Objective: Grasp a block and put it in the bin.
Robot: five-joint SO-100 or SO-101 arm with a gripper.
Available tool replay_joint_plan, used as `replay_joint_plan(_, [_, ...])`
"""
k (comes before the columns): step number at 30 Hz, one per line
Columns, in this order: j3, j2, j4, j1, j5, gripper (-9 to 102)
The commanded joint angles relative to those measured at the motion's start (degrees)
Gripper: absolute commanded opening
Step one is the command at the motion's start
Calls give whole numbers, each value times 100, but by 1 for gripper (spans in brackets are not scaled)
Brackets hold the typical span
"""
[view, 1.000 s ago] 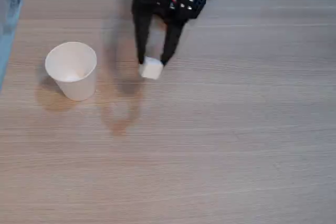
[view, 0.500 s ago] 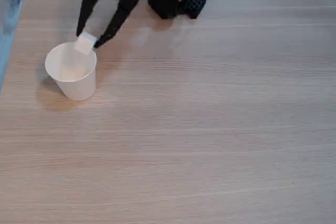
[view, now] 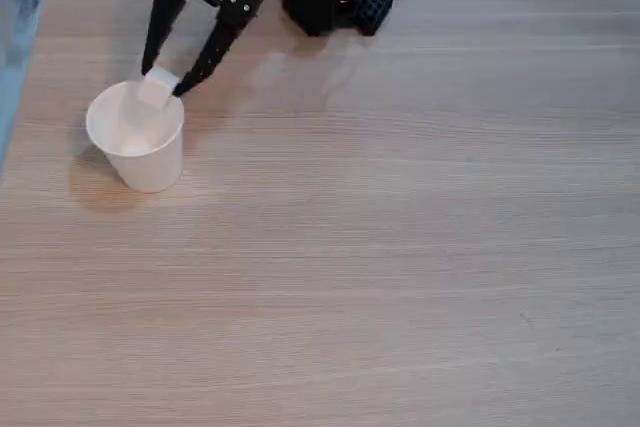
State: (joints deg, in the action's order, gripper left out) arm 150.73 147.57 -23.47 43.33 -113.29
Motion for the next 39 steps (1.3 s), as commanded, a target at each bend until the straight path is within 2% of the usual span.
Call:
replay_joint_plan(1, [-9, -70, 158, 88, -9, 10])
replay_joint_plan(23, [-18, -510, 536, 308, 18, 11])
replay_joint_plan(30, [-35, -562, 563, 369, 44, 21])
replay_joint_plan(33, [-53, -589, 571, 387, 44, 31])
replay_joint_plan(39, [-53, -598, 589, 396, 35, 30])
